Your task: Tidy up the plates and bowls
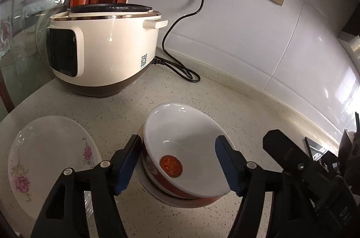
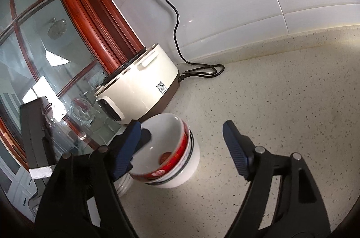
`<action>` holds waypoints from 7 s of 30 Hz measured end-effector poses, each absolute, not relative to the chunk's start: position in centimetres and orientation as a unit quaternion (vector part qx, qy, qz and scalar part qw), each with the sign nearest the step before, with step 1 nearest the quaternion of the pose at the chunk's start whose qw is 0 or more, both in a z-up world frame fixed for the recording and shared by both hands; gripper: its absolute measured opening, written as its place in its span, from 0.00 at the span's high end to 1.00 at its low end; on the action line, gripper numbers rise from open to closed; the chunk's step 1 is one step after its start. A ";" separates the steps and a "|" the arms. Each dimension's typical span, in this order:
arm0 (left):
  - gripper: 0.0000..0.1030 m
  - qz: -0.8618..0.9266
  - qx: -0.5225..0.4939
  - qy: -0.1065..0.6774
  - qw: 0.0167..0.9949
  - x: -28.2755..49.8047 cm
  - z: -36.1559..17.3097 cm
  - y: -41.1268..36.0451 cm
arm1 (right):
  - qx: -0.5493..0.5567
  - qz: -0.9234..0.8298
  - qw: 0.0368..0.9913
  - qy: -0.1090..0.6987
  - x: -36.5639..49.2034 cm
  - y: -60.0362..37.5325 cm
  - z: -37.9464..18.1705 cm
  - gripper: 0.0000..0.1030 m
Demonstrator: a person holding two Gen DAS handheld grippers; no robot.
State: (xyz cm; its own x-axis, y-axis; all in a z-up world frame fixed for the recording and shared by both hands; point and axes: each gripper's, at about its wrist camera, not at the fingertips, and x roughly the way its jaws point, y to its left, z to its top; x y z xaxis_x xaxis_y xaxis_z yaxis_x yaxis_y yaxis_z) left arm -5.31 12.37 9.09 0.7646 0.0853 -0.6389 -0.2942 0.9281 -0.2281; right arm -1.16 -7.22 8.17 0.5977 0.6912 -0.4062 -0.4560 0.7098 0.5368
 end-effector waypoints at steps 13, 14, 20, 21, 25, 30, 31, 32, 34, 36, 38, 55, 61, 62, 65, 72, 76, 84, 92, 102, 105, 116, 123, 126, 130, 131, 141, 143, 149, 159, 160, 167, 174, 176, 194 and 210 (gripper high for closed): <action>0.20 0.161 -0.075 0.269 0.947 -6.6 11.0 10.7 | 0.206 0.324 0.873 0.301 -0.8 -8.3 8.2 0.20; 0.20 0.158 -0.080 0.271 0.946 -6.5 11.0 11.0 | 0.206 0.324 0.872 0.303 -0.8 -8.4 8.2 0.20; 0.19 0.127 -0.127 0.296 0.938 -6.0 10.7 12.2 | 0.216 0.326 0.869 0.303 -0.6 -9.7 8.5 0.16; 0.19 0.120 -0.135 0.301 0.936 -5.9 10.6 12.4 | 0.219 0.327 0.868 0.303 -0.5 -10.0 8.5 0.16; 0.19 0.099 -0.164 0.316 0.929 -5.8 10.2 13.1 | 0.237 0.320 0.865 0.304 -0.4 -11.4 8.3 0.14; 0.19 0.092 -0.183 0.321 0.925 -6.1 9.8 13.6 | 0.267 0.311 0.857 0.313 0.4 -12.8 7.8 0.13; 0.18 0.089 -0.187 0.322 0.924 -6.0 9.8 13.7 | 0.269 0.309 0.857 0.312 0.4 -13.0 7.8 0.13; 0.18 0.088 -0.190 0.323 0.923 -6.0 9.8 13.8 | 0.269 0.307 0.858 0.311 0.5 -13.1 7.8 0.13; 0.18 0.088 -0.191 0.323 0.923 -6.1 9.8 14.0 | 0.273 0.309 0.856 0.312 0.5 -13.1 7.8 0.13; 0.18 0.086 -0.197 0.324 0.922 -6.3 9.9 14.2 | 0.276 0.316 0.851 0.316 0.6 -12.8 7.6 0.13; 0.18 0.080 -0.206 0.328 0.918 -6.3 9.7 14.6 | 0.272 0.322 0.848 0.321 0.6 -12.3 7.5 0.12; 0.18 0.068 -0.239 0.395 0.884 -3.7 7.6 16.4 | 0.218 0.376 0.829 0.352 0.2 -8.6 6.1 0.12; 0.18 0.067 -0.234 0.417 0.876 -3.2 6.6 16.5 | 0.186 0.411 0.801 0.393 -0.4 -6.1 4.7 0.12; 0.18 0.069 -0.233 0.421 0.874 -3.0 6.3 16.6 | 0.186 0.411 0.797 0.402 -0.4 -5.7 4.3 0.12; 0.18 0.073 -0.223 0.424 0.875 -2.7 5.8 16.6 | 0.162 0.419 0.791 0.415 -0.8 -4.3 3.5 0.09; 0.18 0.081 -0.198 0.435 0.875 -1.7 5.2 16.2 | 0.083 0.406 0.809 0.417 -2.1 -2.3 3.3 0.08; 0.18 0.083 -0.178 0.441 0.876 -1.1 4.9 15.9 | 0.027 0.382 0.822 0.422 -2.2 -0.4 3.0 0.08; 0.18 0.066 -0.173 0.457 0.870 0.6 4.4 15.7 | 0.018 0.377 0.819 0.431 -1.5 0.5 2.6 0.08; 0.44 0.030 -0.152 0.462 0.873 1.0 4.5 15.0 | 0.018 0.371 0.831 0.413 -2.1 0.3 2.9 0.19; 0.58 0.042 -0.142 0.449 0.881 -0.6 5.5 15.7 | 0.049 0.386 0.835 0.388 -3.4 -1.2 4.5 0.56; 0.58 0.038 -0.148 0.457 0.876 -0.3 5.0 15.8 | 0.048 0.392 0.805 0.442 -2.9 -0.7 2.9 0.55; 0.56 0.049 -0.213 0.472 0.854 1.8 5.7 18.9 | 0.255 0.372 0.767 0.456 2.6 -7.5 5.5 0.22; 0.37 0.063 -0.228 0.495 0.836 3.1 4.0 18.5 | 0.298 0.304 0.717 0.552 6.0 -5.2 1.2 0.40; 0.37 0.060 -0.229 0.495 0.836 3.1 3.8 18.4 | 0.317 0.301 0.700 0.565 5.8 -4.1 0.4 0.46; 0.59 0.039 -0.234 0.490 0.839 2.9 4.3 17.6 | 0.327 0.290 0.703 0.561 5.5 -3.7 0.6 0.45; 0.60 0.042 -0.238 0.493 0.835 2.7 4.3 17.7 | 0.329 0.291 0.702 0.560 5.1 -3.9 0.6 0.45; 0.60 0.043 -0.248 0.472 0.845 0.8 5.5 17.6 | 0.325 0.308 0.722 0.527 3.2 -4.2 2.3 0.45; 0.60 0.044 -0.243 0.461 0.852 0.5 6.6 17.2 | 0.326 0.308 0.727 0.521 2.9 -4.3 3.0 0.45; 0.58 0.034 -0.248 0.446 0.859 -1.0 8.7 16.9 | 0.315 0.320 0.733 0.511 1.1 -3.2 5.7 0.45; 0.57 0.055 -0.262 0.403 0.875 -7.9 13.3 21.4 | 0.269 0.379 0.723 0.510 -4.0 3.8 8.8 0.45; 0.56 0.059 -0.264 0.401 0.875 -8.5 13.4 21.9 | 0.265 0.382 0.722 0.513 -4.3 4.5 8.6 0.45; 0.55 0.084 -0.289 0.401 0.865 -12.1 11.9 27.2 | 0.245 0.381 0.710 0.539 -4.9 8.6 6.1 0.45; 0.55 0.091 -0.312 0.413 0.851 -12.0 8.3 29.7 | 0.219 0.361 0.711 0.562 -5.2 10.3 4.3 0.46; 0.55 0.088 -0.317 0.418 0.847 -12.2 7.7 30.3 | 0.212 0.354 0.716 0.563 -5.2 10.5 4.3 0.46; 0.15 0.105 -0.235 0.222 0.940 -18.9 14.2 29.5 | 0.029 0.281 0.930 0.236 -17.3 6.4 13.4 0.03; 0.00 0.190 -0.039 0.199 0.961 -30.7 7.4 20.2 | -0.006 0.198 0.957 0.211 -29.5 -0.4 2.2 0.00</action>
